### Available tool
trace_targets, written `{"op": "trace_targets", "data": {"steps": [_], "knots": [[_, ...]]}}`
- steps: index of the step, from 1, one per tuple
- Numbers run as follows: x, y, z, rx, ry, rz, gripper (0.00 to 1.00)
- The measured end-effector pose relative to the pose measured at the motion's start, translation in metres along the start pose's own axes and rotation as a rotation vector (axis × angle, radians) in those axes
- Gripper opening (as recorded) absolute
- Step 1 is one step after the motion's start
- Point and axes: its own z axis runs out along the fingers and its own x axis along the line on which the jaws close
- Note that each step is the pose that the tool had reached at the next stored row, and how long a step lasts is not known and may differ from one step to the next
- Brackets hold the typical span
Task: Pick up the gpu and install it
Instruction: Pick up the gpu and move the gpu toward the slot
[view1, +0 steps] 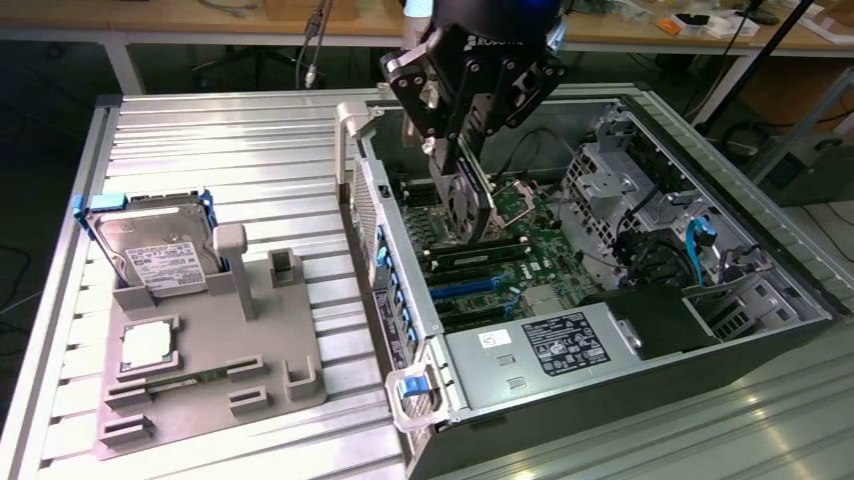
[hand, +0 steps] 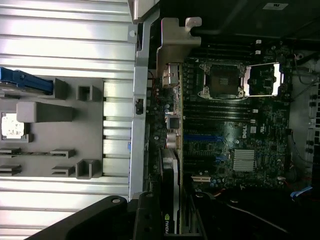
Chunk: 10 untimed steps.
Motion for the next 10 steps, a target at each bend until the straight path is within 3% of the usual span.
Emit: {"op": "trace_targets", "data": {"steps": [10], "knots": [[-0.020, -0.0009, 0.0007, 0.0000, -0.0005, -0.002, 0.27]]}}
